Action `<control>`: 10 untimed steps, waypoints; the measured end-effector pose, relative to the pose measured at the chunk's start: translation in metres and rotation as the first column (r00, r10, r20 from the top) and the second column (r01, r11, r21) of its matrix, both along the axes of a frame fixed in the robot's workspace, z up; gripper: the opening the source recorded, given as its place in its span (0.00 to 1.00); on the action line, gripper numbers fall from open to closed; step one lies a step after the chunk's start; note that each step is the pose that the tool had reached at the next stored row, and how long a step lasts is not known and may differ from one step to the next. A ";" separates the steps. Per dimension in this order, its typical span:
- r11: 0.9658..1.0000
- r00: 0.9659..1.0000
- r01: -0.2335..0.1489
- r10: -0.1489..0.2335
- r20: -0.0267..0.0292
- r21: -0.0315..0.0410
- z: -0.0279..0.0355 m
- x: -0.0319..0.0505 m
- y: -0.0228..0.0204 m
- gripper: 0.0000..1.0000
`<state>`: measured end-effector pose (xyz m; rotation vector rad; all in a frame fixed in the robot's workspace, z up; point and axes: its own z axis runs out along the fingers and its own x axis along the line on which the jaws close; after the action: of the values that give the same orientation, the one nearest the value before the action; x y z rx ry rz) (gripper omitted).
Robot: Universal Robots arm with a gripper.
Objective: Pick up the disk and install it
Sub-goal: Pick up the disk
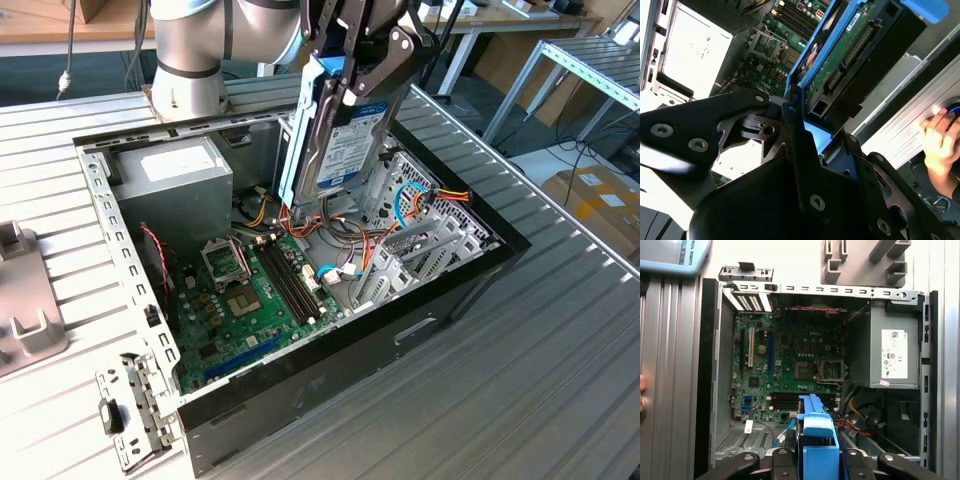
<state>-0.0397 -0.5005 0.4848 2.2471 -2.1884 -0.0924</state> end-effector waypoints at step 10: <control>1.000 1.000 0.000 0.000 0.000 0.000 -0.0001 0.0007 -0.0051 0.37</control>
<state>-0.0389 -0.5056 0.4847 2.2471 -2.1884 -0.0924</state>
